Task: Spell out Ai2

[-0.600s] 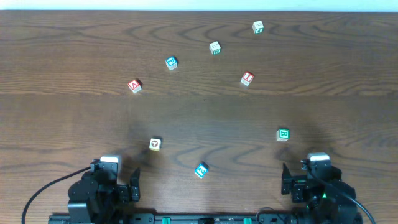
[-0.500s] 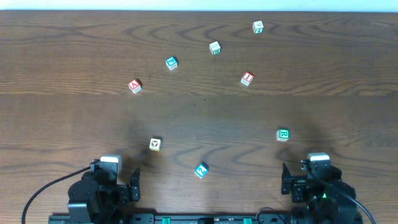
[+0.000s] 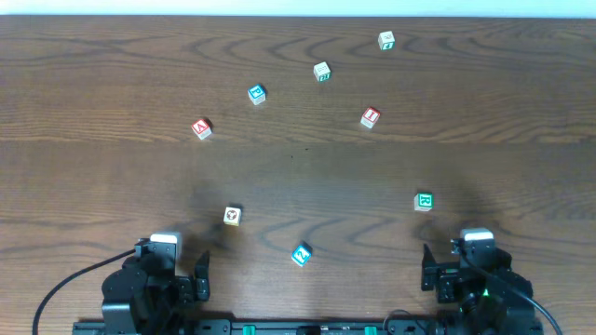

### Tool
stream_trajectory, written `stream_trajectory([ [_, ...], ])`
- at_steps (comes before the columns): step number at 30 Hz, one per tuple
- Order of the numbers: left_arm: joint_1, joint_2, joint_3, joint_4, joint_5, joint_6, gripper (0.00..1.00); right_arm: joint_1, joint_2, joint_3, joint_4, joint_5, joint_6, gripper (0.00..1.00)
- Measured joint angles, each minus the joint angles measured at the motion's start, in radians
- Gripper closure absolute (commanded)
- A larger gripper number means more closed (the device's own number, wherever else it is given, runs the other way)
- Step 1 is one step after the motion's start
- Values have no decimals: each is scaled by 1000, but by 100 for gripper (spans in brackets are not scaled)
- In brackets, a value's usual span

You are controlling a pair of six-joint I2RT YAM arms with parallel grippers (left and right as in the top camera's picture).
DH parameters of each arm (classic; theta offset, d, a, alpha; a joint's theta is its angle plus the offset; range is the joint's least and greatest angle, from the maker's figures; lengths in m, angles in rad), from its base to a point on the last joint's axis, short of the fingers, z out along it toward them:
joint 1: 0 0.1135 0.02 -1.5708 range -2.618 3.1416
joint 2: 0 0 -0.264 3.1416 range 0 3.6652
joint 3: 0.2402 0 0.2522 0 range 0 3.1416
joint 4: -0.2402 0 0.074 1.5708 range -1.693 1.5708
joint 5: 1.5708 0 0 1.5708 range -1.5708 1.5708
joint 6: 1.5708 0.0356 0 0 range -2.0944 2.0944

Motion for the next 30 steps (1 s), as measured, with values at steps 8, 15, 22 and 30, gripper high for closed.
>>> stream_trajectory([
  [8, 0, 0, 0, 3, 0, 0, 5, 0, 0, 0, 3, 26, -8, 1],
  [15, 0, 0, 0, 120, 12, 0, 4, 0, 0, -2, 127, -1, -8, 1],
  [22, 0, 0, 0, 557, 174, -6, 5, 0, 0, -4, 403, -224, -7, 1],
  [30, 0, 0, 18, 779, 236, -71, 4, 0, 1, 13, 502, -314, 99, 1],
])
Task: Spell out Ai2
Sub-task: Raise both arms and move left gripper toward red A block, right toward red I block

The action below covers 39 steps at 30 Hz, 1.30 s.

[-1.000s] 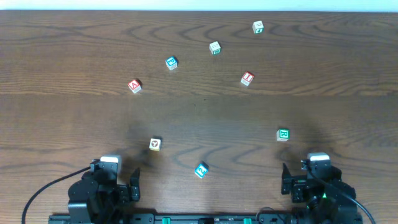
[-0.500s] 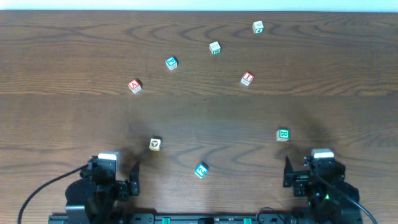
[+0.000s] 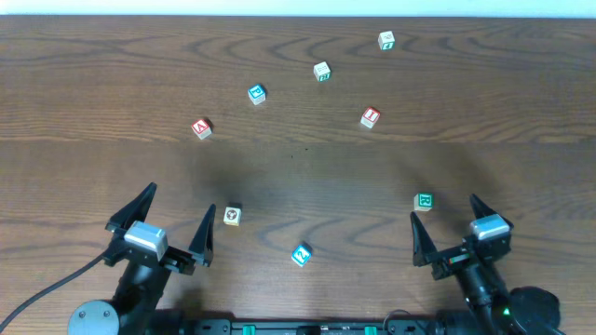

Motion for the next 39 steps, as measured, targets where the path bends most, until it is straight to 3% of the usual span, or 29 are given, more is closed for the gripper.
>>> stream_trajectory([
  [7, 0, 62, 175, 0, 6, 0, 4, 0, 94, 165, 10, -6, 41, 1],
  [14, 0, 287, 462, -138, -64, 44, 4, 0, 417, 471, -74, -9, 52, 1],
  [20, 1, 567, 807, -541, -213, 62, 5, 0, 714, 733, -328, -18, 59, 1],
  [24, 1, 732, 975, -736, -262, 55, 5, 0, 817, 772, -399, -74, 73, 1],
  [29, 1, 879, 1029, -806, -159, 6, 5, 0, 914, 774, -502, -82, 135, 1],
  [39, 1, 1027, 1029, -808, 58, -20, 5, 46, 1171, 776, -658, 142, 292, 1],
])
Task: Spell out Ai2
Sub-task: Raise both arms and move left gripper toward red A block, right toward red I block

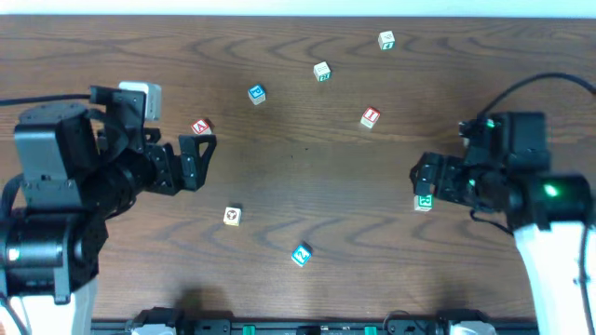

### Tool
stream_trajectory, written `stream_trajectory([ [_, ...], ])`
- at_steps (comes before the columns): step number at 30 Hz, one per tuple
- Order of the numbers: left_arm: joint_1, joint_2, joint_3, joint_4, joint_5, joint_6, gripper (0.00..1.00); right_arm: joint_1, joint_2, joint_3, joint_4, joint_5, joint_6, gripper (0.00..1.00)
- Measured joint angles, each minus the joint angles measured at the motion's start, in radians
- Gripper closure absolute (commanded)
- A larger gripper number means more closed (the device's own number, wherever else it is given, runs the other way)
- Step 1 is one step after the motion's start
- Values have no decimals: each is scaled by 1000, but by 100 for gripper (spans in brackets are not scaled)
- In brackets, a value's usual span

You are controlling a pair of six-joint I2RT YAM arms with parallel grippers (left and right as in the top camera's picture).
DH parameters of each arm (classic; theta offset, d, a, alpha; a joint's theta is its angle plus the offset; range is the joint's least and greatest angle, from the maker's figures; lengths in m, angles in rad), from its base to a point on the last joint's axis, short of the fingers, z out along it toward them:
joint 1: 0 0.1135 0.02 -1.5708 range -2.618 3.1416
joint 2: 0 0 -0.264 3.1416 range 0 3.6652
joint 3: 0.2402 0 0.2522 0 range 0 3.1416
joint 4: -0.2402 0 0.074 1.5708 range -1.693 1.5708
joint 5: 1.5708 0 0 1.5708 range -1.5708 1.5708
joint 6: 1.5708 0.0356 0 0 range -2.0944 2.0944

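Note:
A red block with the letter A (pixel 200 127) lies at the left of the table, just above the upper finger of my left gripper (pixel 199 161), which points right with its jaws apart and nothing between them. Right of the middle lies a red block marked I (pixel 371 116). My right gripper (pixel 417 179) points left, open, with a green-lettered block (pixel 424 201) right at its lower finger. A blue block (pixel 301 254) sits near the front centre; its character is too small to read.
Other letter blocks lie about: a blue one (pixel 256 93), a white and green one (pixel 322 71), another at the far right back (pixel 386 40), and a yellowish one (pixel 232 216). Both arms reach in from the table's sides.
Both arms have come from the front edge to the middle of the table. The left gripper now sits just below the A block, the right gripper beside the green block. No block has shifted.
Both arms were first folded at the front edge. Then their grippers stood open and raised near that edge. Now the left one is by the A block and the right one by the green block, and every block lies where it was.

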Motion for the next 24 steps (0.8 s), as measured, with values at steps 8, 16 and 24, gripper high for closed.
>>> stream_trajectory([
  [8, 0, 123, 2, -87, -254, -209, 5, 43, 70, 2, 147, -18, 111, 1],
  [16, 0, 349, 3, -61, -349, -355, 5, 44, 212, 122, 85, 34, 243, 1],
  [24, 0, 528, 3, 41, -364, -393, 5, 119, 492, 481, -16, 93, 241, 1],
])
